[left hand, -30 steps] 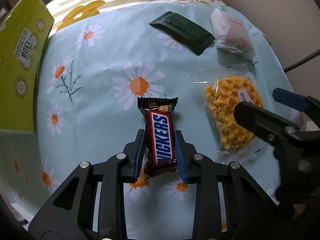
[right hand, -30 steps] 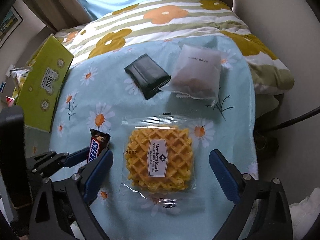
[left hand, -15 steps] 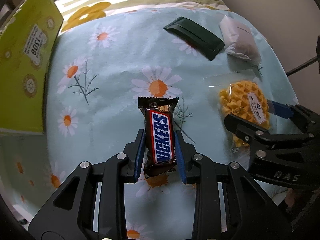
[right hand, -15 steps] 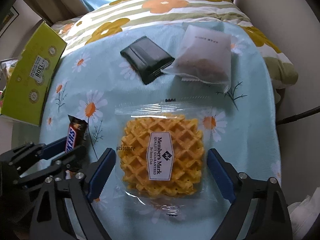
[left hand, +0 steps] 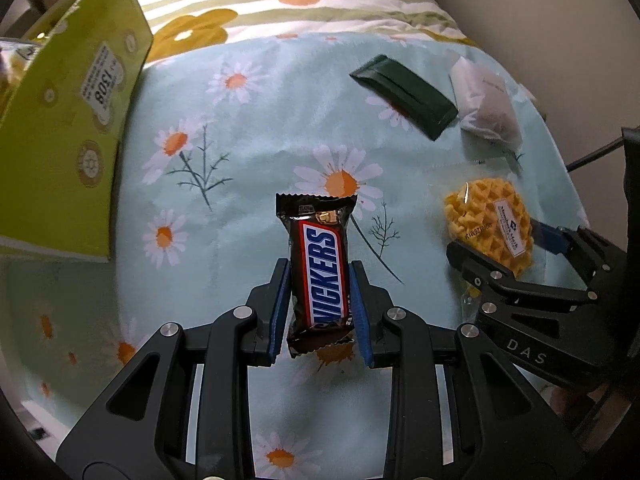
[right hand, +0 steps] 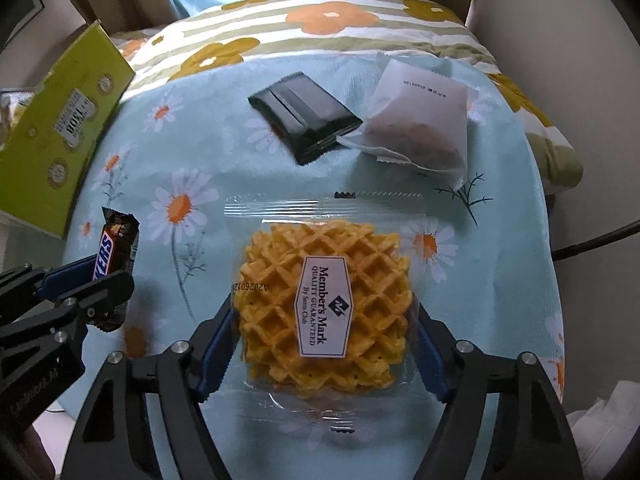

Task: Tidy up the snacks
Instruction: 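Carry both items over the yellow box and open both tools to drop them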

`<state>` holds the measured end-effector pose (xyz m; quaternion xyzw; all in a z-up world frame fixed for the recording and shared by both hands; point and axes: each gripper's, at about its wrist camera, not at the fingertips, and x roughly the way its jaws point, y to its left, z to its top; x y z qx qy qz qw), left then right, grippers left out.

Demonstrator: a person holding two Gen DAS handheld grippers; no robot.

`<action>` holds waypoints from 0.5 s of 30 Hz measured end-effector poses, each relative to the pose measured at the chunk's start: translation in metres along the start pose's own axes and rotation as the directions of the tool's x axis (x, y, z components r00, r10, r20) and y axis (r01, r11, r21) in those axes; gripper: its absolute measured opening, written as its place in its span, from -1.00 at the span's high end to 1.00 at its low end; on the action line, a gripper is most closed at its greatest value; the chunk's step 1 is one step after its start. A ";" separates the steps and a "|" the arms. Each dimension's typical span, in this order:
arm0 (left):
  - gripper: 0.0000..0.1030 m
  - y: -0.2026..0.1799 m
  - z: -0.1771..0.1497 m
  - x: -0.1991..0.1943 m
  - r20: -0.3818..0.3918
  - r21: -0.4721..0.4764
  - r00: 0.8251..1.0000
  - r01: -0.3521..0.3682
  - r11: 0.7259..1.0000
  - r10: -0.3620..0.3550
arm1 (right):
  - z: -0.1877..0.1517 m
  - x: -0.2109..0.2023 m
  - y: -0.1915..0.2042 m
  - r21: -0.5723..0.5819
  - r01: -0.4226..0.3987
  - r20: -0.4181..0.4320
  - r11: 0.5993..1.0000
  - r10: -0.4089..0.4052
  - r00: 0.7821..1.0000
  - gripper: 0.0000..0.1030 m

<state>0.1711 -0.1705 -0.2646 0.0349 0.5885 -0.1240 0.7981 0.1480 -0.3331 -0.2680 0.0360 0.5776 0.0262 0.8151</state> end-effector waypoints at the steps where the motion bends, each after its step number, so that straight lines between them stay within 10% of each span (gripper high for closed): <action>1: 0.50 0.003 -0.001 -0.003 0.007 -0.002 1.000 0.003 1.000 -0.003 | 0.000 -0.003 0.001 0.000 0.001 0.006 1.000 -0.001 1.000 -0.41; 15: 0.50 0.049 0.023 -0.118 0.241 -0.099 0.970 0.047 0.994 -0.022 | 0.041 -0.094 0.044 -0.088 -0.076 0.171 0.993 0.091 0.981 -0.41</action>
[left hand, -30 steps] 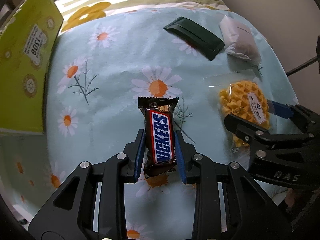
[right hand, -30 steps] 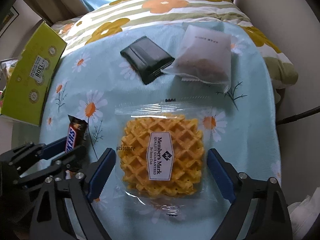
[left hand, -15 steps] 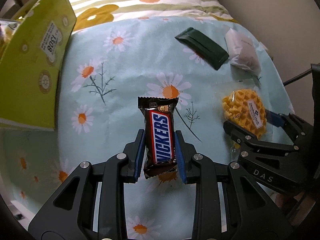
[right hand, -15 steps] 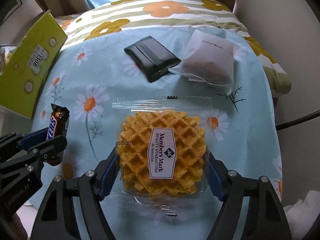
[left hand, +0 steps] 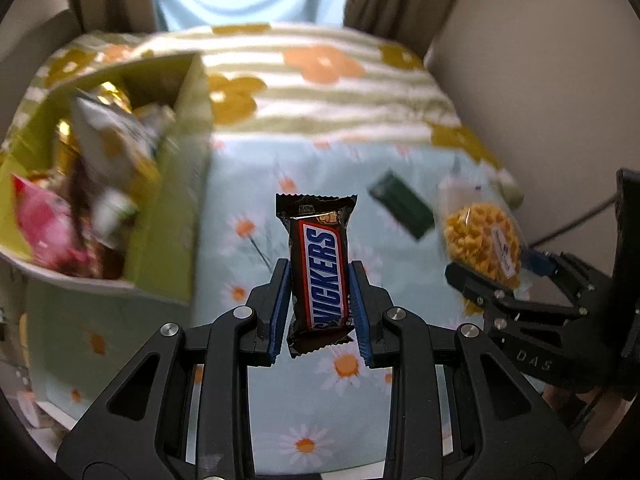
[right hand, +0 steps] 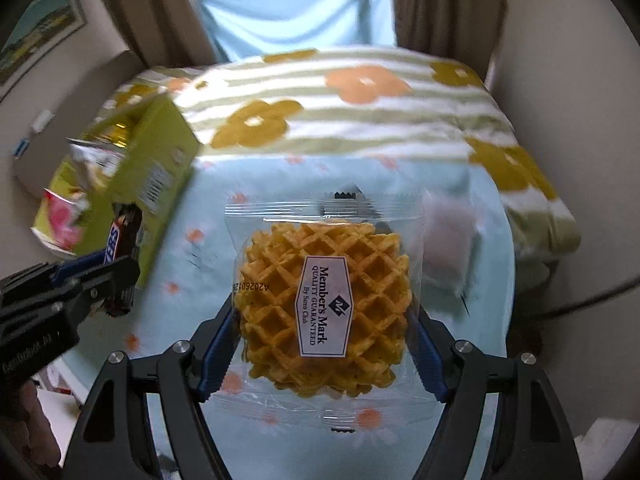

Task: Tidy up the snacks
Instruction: 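Carry both items over the yellow box and open both tools to drop them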

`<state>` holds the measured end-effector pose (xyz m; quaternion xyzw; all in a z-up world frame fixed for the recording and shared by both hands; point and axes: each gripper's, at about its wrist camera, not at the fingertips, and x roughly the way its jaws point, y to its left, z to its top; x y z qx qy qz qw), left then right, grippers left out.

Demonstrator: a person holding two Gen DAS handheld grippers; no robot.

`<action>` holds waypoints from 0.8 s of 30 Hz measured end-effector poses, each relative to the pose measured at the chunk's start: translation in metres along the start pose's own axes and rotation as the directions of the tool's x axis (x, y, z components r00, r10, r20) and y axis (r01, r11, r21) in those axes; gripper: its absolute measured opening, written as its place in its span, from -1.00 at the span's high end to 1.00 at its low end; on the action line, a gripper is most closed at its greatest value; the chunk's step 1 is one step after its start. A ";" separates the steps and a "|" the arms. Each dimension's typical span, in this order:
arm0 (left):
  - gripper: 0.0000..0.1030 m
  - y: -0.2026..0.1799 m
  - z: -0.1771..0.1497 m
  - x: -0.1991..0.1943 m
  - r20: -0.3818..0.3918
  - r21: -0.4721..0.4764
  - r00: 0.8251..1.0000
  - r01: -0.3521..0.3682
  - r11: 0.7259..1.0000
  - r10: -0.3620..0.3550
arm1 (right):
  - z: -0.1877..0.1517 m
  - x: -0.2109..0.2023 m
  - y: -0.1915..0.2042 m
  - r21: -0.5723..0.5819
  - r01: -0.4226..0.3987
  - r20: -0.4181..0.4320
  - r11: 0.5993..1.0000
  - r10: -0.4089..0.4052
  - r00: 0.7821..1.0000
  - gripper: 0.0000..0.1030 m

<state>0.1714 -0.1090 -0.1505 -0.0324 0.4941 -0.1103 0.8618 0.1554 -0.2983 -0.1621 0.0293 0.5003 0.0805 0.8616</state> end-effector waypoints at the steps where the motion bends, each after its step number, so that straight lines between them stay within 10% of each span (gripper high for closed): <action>1: 0.50 0.006 0.005 -0.008 0.019 -0.009 1.000 -0.001 1.000 0.002 | 0.006 -0.006 0.008 -0.012 -0.009 0.014 1.000 0.009 1.000 -0.41; 11: 0.50 0.115 0.061 -0.072 0.152 -0.081 0.987 -0.042 0.996 0.054 | 0.070 -0.035 0.115 -0.115 -0.123 0.117 0.986 0.136 0.984 -0.41; 24: 0.50 0.269 0.106 -0.059 0.099 -0.108 0.991 -0.075 0.991 0.086 | 0.132 0.002 0.257 -0.174 -0.181 0.112 0.968 0.202 0.973 -0.41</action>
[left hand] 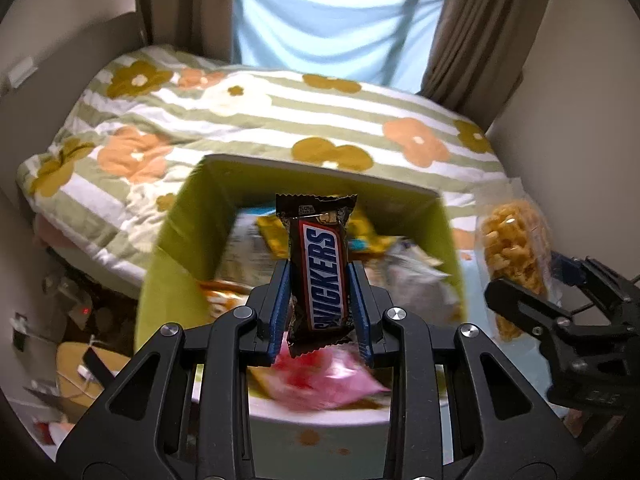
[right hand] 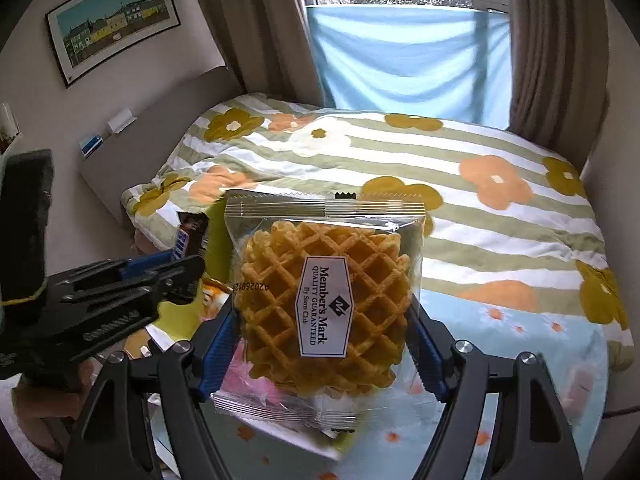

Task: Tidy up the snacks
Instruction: 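Carry both items over the yellow box and open both tools to drop them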

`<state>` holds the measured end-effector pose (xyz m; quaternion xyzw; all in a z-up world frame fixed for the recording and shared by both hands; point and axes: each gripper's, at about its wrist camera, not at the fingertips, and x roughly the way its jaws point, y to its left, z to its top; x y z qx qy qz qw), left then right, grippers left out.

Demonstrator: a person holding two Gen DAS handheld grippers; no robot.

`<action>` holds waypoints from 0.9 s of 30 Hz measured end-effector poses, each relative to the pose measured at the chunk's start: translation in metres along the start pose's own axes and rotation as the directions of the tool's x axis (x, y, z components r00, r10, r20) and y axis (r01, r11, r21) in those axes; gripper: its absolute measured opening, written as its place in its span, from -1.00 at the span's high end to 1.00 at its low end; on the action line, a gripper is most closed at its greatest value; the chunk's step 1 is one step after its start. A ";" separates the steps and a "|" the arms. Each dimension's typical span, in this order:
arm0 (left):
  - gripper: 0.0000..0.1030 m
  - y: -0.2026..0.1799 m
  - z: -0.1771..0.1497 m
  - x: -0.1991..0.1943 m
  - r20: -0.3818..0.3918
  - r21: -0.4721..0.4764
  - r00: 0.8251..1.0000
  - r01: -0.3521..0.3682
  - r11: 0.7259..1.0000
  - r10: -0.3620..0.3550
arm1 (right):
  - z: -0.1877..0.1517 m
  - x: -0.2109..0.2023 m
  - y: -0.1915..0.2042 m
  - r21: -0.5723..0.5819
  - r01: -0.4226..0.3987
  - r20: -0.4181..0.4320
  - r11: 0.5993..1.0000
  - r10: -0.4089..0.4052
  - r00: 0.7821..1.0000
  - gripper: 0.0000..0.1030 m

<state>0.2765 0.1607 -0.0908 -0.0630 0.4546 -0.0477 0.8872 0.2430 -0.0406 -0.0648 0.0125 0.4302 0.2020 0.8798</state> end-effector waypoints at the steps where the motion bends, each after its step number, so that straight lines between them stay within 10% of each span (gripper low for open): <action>1: 0.50 0.011 0.002 0.007 -0.016 -0.001 1.000 0.003 1.000 -0.003 | 0.003 0.007 0.005 0.002 0.000 -0.007 1.000 0.000 1.000 -0.41; 17: 0.43 0.079 0.008 0.080 -0.207 0.017 0.978 0.043 0.999 -0.039 | 0.020 0.063 0.034 0.105 0.044 -0.084 0.994 -0.036 0.996 -0.41; 19: -0.03 0.080 0.008 0.081 -0.202 0.032 0.979 0.032 0.999 -0.025 | 0.021 0.066 0.033 0.108 0.041 -0.085 0.993 -0.032 0.996 -0.41; 20: -0.81 0.082 0.008 0.080 -0.195 0.031 0.980 0.035 0.999 -0.028 | 0.021 0.066 0.032 0.108 0.039 -0.085 0.993 -0.030 0.996 -0.41; 21: -0.99 0.084 0.007 0.078 -0.183 0.026 0.983 0.033 0.999 -0.027 | 0.021 0.067 0.032 0.108 0.038 -0.085 0.993 -0.029 0.996 -0.41; 27: -0.99 0.088 0.001 0.063 -0.147 0.053 0.989 -0.013 0.998 0.020 | 0.023 0.063 0.032 0.103 0.040 -0.080 0.994 -0.032 0.996 -0.41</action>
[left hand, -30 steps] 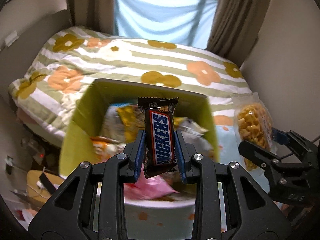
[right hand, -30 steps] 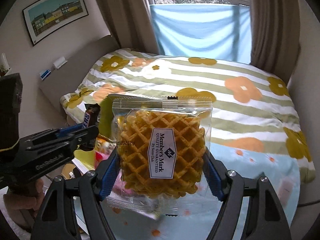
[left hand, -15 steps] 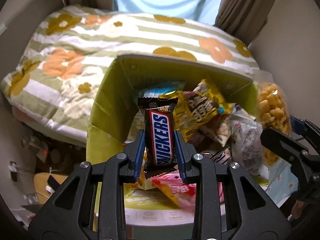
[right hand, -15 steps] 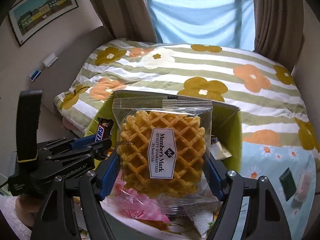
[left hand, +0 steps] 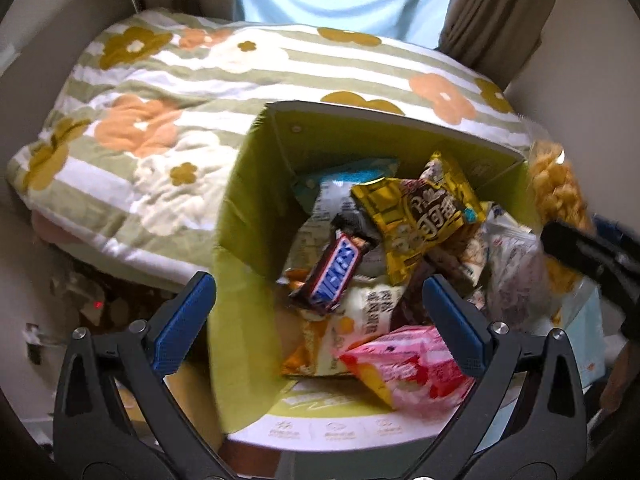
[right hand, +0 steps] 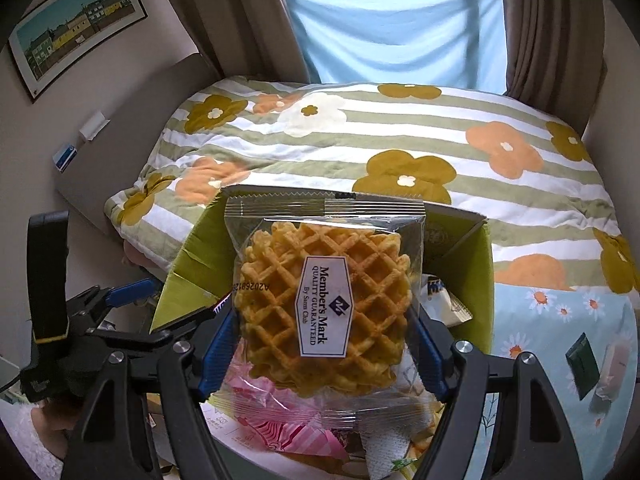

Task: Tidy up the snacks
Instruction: 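Carry both items over the yellow box and open both tools to drop them, then move both tools back toward the dark green bar and white pouch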

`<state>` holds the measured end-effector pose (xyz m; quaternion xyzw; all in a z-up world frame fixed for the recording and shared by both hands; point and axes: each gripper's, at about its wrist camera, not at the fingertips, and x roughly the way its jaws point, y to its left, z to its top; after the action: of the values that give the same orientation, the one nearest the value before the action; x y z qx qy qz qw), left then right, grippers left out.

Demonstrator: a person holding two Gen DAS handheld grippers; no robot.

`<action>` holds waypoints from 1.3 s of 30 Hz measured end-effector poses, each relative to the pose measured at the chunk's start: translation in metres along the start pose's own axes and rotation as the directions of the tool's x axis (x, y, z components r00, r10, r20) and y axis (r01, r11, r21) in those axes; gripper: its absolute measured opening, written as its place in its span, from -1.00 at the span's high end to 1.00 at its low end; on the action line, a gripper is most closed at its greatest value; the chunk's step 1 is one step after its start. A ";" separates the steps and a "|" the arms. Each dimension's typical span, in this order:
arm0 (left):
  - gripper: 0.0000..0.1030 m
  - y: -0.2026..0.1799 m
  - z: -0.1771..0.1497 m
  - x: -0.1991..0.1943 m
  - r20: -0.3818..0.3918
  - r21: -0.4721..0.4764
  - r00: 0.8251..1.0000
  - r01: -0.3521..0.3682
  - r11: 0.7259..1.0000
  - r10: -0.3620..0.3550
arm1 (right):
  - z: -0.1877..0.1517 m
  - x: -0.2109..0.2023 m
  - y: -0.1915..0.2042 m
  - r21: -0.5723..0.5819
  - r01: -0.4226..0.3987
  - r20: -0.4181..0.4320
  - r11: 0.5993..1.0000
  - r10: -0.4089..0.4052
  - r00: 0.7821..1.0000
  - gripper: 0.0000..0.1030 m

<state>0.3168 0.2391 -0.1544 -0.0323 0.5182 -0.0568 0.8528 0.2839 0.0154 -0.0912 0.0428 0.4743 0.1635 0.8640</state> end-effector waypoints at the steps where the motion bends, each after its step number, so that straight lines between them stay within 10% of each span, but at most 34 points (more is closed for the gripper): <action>1: -0.99 0.001 -0.002 -0.001 0.001 0.003 1.000 -0.007 1.000 0.007 | 0.001 -0.001 0.002 -0.004 -0.001 0.001 1.000 0.001 1.000 -0.41; 11: -0.99 0.007 -0.013 -0.017 0.026 -0.005 0.999 -0.025 1.000 0.026 | 0.005 0.007 0.023 -0.059 -0.024 -0.027 0.998 0.023 0.999 -0.49; 15: -0.99 0.004 -0.019 -0.023 0.031 0.002 0.999 -0.028 1.000 0.028 | -0.001 0.010 0.026 -0.065 -0.021 -0.012 0.998 0.021 1.000 -0.96; 39: -0.99 -0.032 -0.029 -0.064 0.099 0.094 0.995 -0.016 0.995 0.007 | -0.022 -0.050 0.006 -0.010 0.048 0.068 0.999 -0.048 0.997 -0.96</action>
<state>0.2600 0.2155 -0.1078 0.0083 0.4725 -0.0745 0.8781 0.2397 0.0030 -0.0615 0.0318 0.4448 0.1440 0.8834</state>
